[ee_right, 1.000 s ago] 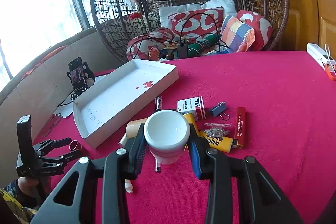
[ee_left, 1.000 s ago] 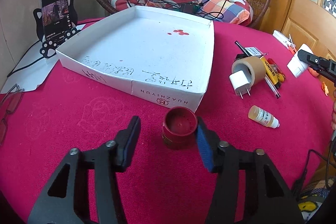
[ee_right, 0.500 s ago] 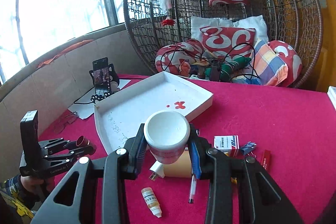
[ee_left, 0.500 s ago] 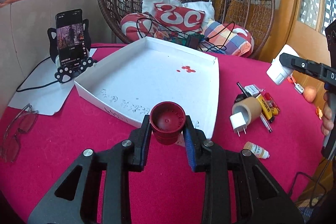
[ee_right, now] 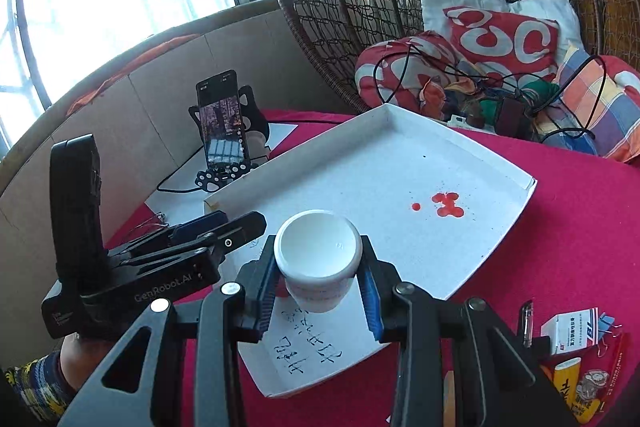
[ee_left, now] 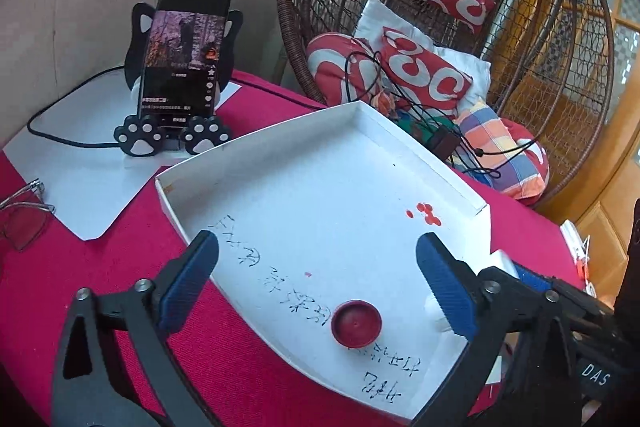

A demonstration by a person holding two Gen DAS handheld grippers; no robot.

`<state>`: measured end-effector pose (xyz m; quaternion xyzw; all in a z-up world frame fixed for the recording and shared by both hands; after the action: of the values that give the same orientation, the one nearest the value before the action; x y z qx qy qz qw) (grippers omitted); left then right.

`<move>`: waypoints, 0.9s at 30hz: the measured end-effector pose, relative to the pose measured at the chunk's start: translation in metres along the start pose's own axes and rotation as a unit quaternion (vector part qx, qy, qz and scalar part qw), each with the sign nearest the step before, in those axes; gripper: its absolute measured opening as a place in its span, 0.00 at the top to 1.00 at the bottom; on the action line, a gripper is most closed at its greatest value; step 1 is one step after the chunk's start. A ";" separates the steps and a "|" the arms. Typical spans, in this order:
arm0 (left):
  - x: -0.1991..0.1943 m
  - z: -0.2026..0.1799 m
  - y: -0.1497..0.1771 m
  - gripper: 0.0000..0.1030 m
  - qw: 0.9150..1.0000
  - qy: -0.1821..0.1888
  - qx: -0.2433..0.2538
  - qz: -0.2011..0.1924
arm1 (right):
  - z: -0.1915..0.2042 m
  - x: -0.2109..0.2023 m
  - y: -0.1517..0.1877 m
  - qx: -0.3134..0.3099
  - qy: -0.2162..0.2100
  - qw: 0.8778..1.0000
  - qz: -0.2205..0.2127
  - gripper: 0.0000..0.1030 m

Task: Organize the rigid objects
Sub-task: 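Lower both jars into the white tray and open both grippers, then grasp the brown dropper bottle with the left gripper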

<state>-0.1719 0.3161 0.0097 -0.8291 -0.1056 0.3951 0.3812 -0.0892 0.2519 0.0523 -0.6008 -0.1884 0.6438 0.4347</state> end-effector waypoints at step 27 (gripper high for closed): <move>-0.060 -0.153 0.083 0.00 0.944 0.246 0.215 0.051 | -0.134 -0.237 0.029 0.185 0.097 0.931 -0.298 0.00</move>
<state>-0.1092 0.1465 0.0458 -0.8031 0.1216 0.2109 0.5439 0.0034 0.0124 0.1469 -0.4853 -0.1934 0.4469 0.7262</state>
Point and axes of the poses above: each gripper's, at about its wrist camera, not at the fingertips, and x roughly the way its jaws point, z to its left, y to its underside, the point moved 6 cm from there along x, roughly the way its jaws point, and after that the axes turned 2 degrees about y, right-handed, at the moved point
